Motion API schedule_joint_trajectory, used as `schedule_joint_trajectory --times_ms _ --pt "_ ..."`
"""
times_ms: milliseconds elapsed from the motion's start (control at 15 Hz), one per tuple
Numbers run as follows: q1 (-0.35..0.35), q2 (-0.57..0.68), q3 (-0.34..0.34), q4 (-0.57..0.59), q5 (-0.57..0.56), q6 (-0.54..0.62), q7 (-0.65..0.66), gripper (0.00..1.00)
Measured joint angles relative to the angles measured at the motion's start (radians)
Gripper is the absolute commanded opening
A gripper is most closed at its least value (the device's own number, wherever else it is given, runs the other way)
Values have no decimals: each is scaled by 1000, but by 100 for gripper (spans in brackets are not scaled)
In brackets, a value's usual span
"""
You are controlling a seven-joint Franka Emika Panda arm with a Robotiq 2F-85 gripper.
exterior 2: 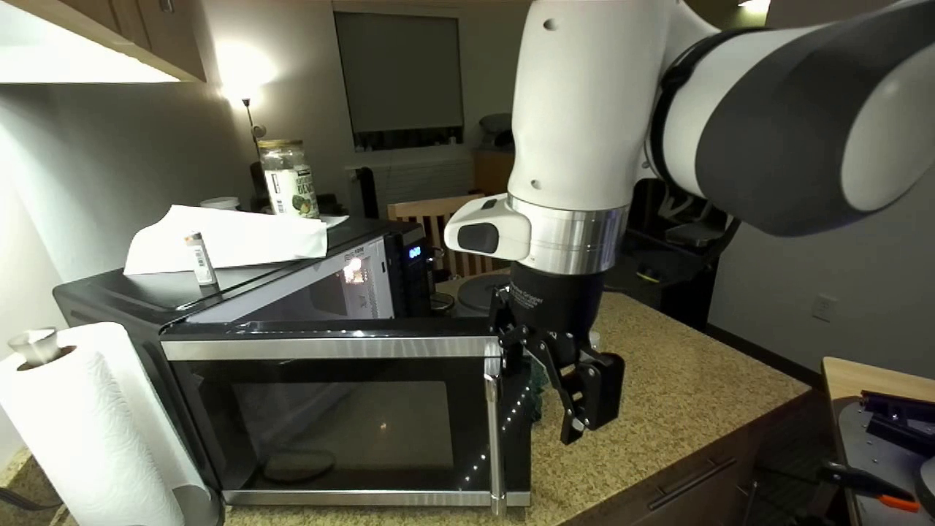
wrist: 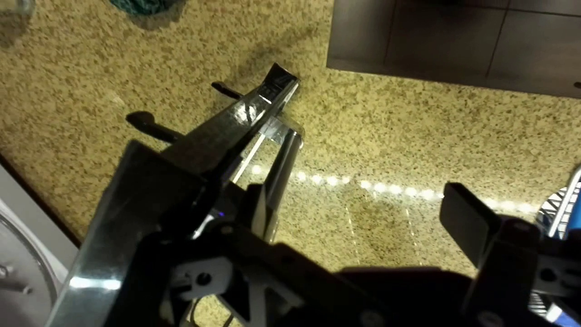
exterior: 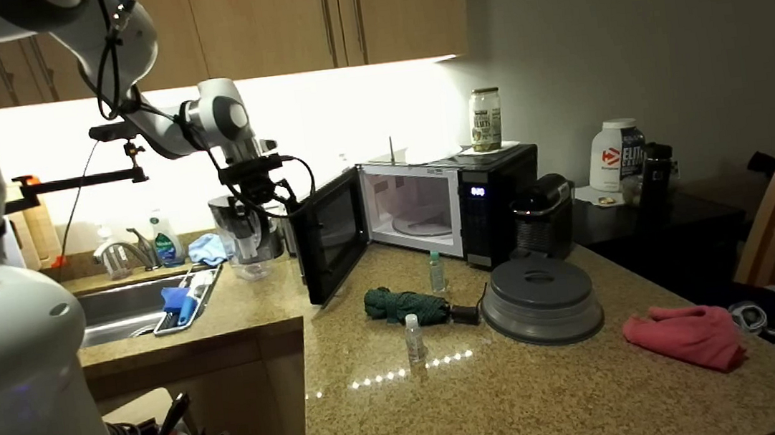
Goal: Close the microwave door
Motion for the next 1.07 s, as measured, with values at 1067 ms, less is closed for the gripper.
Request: schedule_joint_trajectory --times_ms 1067 --pt "-149 167 -195 259 -229 46 48 100"
